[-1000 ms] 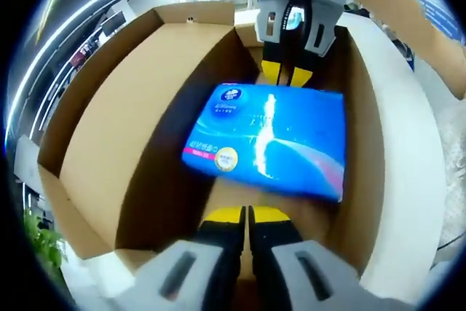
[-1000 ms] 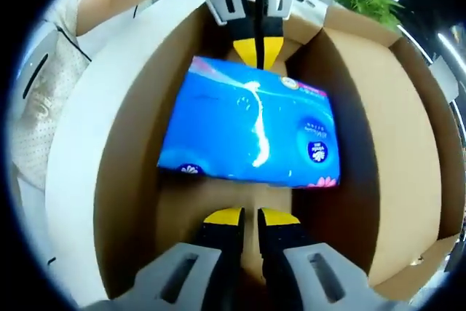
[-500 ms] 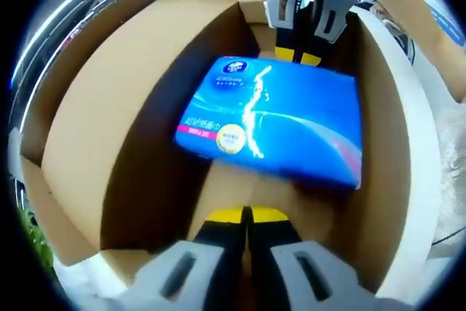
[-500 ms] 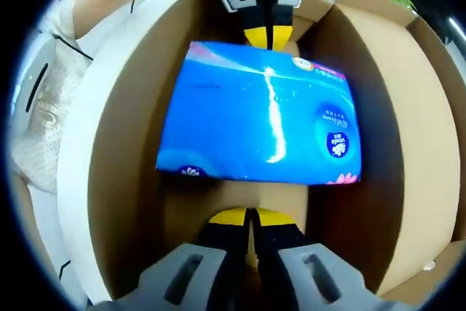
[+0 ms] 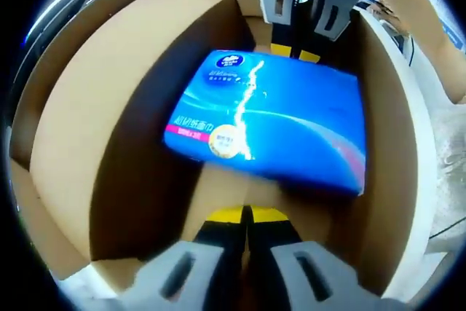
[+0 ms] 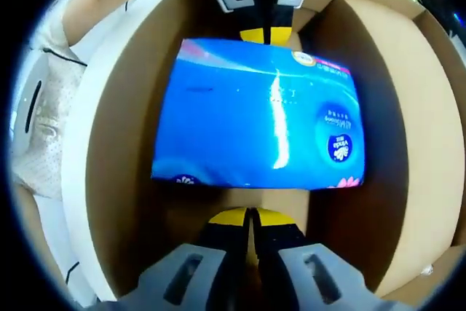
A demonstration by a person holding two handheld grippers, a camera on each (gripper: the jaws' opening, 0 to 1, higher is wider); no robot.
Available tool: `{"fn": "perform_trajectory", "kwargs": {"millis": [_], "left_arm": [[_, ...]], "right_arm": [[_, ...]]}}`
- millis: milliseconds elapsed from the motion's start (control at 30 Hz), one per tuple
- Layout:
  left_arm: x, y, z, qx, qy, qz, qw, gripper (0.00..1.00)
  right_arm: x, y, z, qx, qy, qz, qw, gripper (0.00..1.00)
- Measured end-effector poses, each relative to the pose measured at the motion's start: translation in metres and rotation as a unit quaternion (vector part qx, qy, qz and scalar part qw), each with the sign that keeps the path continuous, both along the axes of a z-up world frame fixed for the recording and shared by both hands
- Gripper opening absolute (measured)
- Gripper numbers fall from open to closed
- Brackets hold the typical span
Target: Operate the shoe box by opening the lid, removing the specified soft item, and placing it in the target area until the item is outside and the box remains undamaged.
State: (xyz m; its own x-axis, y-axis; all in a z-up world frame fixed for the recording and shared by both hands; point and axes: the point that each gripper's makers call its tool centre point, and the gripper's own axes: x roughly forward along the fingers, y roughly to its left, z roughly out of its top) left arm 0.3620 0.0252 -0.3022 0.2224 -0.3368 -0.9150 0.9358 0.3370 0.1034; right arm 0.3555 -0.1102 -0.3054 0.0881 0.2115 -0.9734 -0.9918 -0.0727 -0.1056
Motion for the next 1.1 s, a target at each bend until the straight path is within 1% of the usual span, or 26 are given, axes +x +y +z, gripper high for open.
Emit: {"fn": "perform_trajectory", "kwargs": {"millis": [100,167,233,333,400,500,633,733,800,833,867,967,1100], "left_arm": [[-0.0004,0.0004,-0.0004,-0.001,0.007,-0.005,1.0000,0.01],[-0.0001,0.0006,-0.0006,-0.001,0.014,-0.004,0.9999,0.01],[-0.0006,0.0008,-0.0010,0.001,0.028,0.003,0.9996,0.01],[-0.0015,0.0005,-0.0014,0.009,0.037,0.000,0.9993,0.01],[-0.0035,0.0002,-0.0017,0.021,0.038,-0.006,0.9990,0.01],[-0.0032,0.0004,-0.0017,0.035,0.046,-0.005,0.9983,0.01],[-0.0036,0.0021,-0.0016,0.035,0.061,0.004,0.9975,0.01],[-0.0047,0.0016,-0.0017,0.042,0.063,-0.001,0.9971,0.01],[-0.0051,0.0015,-0.0018,0.048,0.064,0.003,0.9968,0.01],[-0.0057,0.0015,-0.0019,0.051,0.062,0.001,0.9968,0.01],[-0.0058,0.0019,-0.0017,0.058,0.057,-0.008,0.9967,0.01],[-0.0056,0.0015,-0.0017,0.071,0.053,-0.002,0.9961,0.01],[-0.0051,0.0026,-0.0014,0.084,0.050,-0.003,0.9952,0.01]], "right_arm": [[-0.0008,0.0004,-0.0003,0.000,0.013,-0.014,0.9998,0.02],[-0.0034,0.0011,-0.0009,-0.006,0.013,-0.007,0.9999,0.02],[-0.0044,0.0023,-0.0014,-0.012,0.012,-0.008,0.9998,0.02],[-0.0048,0.0024,-0.0016,-0.021,0.015,-0.019,0.9995,0.02],[-0.0052,0.0021,-0.0015,-0.024,0.015,-0.020,0.9994,0.02],[-0.0052,0.0020,-0.0012,-0.021,0.021,-0.028,0.9991,0.02],[-0.0056,0.0017,-0.0008,-0.009,0.027,-0.031,0.9991,0.02],[-0.0060,0.0027,-0.0008,-0.007,0.027,-0.030,0.9992,0.02],[-0.0058,0.0030,-0.0006,-0.009,0.026,-0.032,0.9991,0.02],[-0.0053,0.0033,-0.0006,-0.011,0.026,-0.032,0.9991,0.02],[-0.0053,0.0035,-0.0006,-0.012,0.026,-0.033,0.9990,0.02],[-0.0048,0.0040,-0.0006,-0.016,0.026,-0.032,0.9990,0.02],[-0.0050,0.0046,-0.0009,-0.026,0.022,-0.028,0.9990,0.02]]}}
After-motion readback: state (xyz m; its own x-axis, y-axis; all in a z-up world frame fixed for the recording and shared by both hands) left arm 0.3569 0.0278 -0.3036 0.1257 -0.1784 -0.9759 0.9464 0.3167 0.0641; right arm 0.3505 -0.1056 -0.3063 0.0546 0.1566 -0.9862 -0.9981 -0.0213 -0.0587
